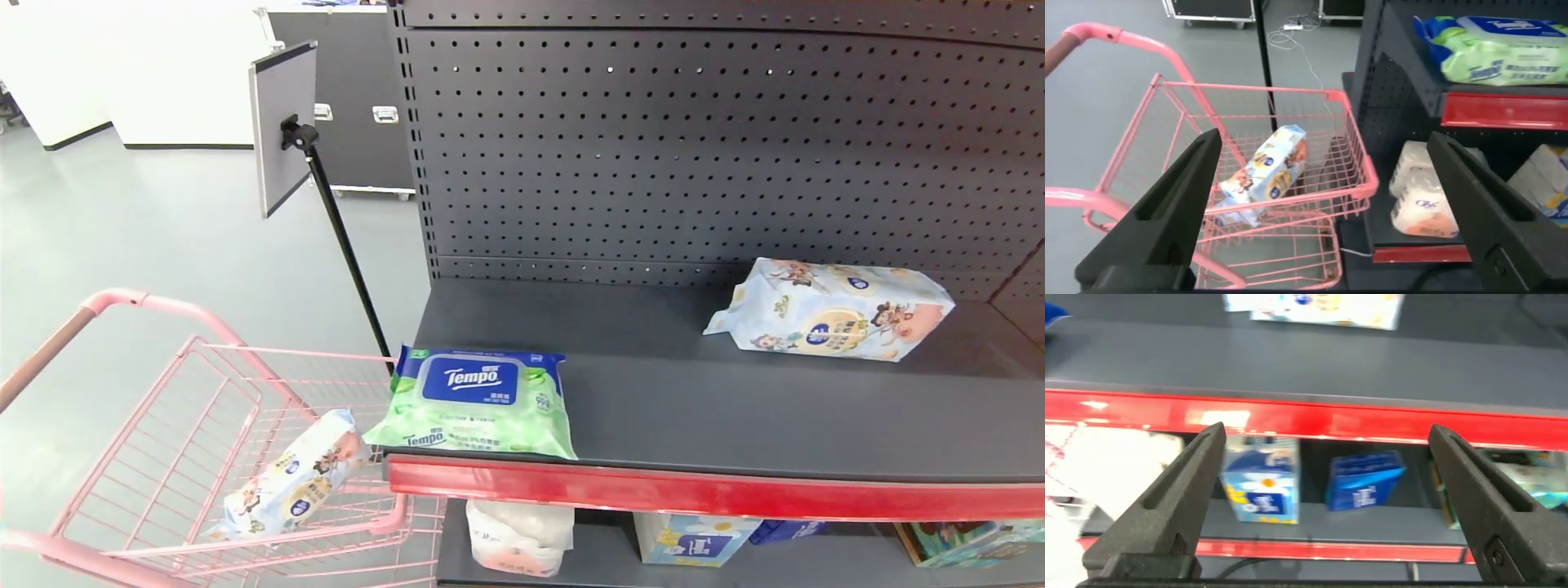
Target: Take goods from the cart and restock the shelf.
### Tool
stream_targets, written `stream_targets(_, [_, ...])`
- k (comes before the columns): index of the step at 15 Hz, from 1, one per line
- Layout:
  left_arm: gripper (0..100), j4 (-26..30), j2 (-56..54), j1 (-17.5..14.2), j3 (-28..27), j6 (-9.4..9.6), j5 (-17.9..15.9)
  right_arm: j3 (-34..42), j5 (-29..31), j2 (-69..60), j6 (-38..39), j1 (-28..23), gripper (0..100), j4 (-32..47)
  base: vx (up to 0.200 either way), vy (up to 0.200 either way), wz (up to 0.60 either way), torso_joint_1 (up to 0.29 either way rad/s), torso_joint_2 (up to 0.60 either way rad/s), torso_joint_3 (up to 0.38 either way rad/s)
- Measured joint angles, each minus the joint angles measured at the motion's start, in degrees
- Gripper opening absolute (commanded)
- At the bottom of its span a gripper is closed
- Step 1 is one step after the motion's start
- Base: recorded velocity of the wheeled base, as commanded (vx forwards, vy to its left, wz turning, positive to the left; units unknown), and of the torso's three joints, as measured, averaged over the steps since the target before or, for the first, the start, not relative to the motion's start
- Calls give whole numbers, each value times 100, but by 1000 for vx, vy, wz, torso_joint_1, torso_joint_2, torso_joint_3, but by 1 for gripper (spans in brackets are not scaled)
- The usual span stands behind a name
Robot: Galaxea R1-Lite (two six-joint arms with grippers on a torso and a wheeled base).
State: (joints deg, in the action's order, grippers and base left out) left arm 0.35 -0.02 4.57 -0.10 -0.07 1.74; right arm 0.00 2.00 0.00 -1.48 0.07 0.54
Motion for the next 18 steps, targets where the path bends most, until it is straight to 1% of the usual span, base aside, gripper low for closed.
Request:
stream_targets(17, [100,0,0,0,0,0,0,0,0,0,0,0,100,1,0,200,0,3,1,1])
stream_targets(18, [100,-2,0,0,0,0,0,0,2,0,2,0,100,1,0,0,0,0,0,0])
